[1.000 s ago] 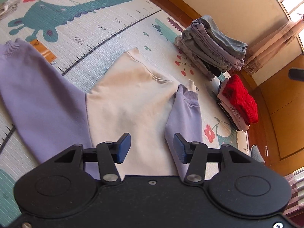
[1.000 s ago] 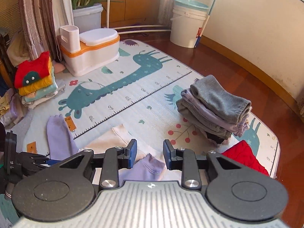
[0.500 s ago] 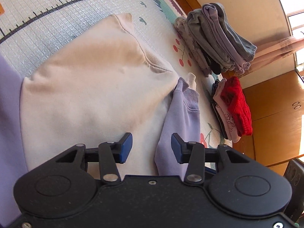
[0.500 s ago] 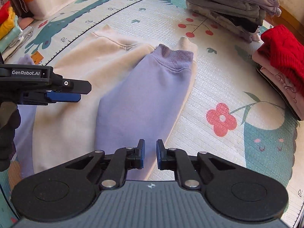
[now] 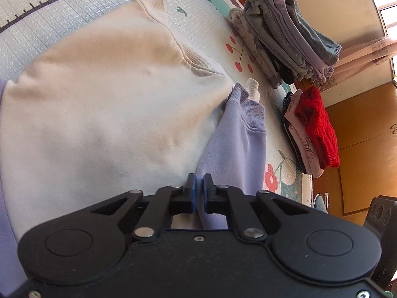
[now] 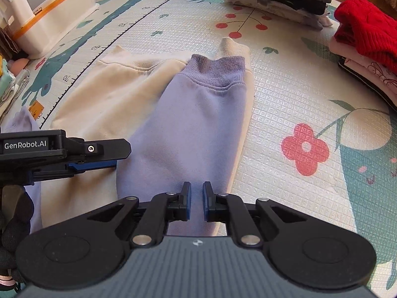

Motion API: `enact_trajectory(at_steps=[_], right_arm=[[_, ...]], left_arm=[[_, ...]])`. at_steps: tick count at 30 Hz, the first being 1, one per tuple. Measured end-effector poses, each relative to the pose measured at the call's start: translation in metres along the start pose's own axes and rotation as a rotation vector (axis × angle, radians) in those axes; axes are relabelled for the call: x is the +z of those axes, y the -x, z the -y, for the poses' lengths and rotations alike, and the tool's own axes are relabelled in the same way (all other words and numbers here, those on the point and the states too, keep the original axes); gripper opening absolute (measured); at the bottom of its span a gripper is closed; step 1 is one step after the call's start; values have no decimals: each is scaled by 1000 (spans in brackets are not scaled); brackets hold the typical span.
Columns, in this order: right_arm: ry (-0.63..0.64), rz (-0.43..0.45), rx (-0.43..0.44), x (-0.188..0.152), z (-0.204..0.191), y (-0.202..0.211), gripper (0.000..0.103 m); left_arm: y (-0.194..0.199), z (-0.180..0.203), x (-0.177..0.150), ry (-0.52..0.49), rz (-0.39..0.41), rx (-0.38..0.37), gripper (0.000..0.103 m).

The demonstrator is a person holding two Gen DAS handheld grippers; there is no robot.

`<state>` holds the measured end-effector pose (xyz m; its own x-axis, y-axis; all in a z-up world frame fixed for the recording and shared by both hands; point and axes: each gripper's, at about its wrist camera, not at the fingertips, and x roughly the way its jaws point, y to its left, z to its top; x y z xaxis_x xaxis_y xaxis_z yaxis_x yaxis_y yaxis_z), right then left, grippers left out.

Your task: Fold clothes

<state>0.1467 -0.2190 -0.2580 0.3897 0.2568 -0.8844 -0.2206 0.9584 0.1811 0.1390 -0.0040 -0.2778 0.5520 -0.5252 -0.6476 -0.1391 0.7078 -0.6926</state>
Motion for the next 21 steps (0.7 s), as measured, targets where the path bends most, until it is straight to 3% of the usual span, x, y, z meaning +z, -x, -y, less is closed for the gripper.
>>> enact_trajectory(at_steps=[3,6,12,18,21], right_arm=[[-2,-2,0,1,2,-1,9],[-2,-4,-8,1,3,-2,5],[13,-17,-46,3,-2,-1,4],[66,103,-69,18,-7,14,8],[-44,174,-88,40,12,13,13]], left_arm=[[8,-3,-5,1,49,19,0],[5,3,-11,-66,43,56,0],[23,7,-2,-73,115,25,0],[14,23,-5,-139,92,3,0],[10,33,-11,-202,91,-19,0]])
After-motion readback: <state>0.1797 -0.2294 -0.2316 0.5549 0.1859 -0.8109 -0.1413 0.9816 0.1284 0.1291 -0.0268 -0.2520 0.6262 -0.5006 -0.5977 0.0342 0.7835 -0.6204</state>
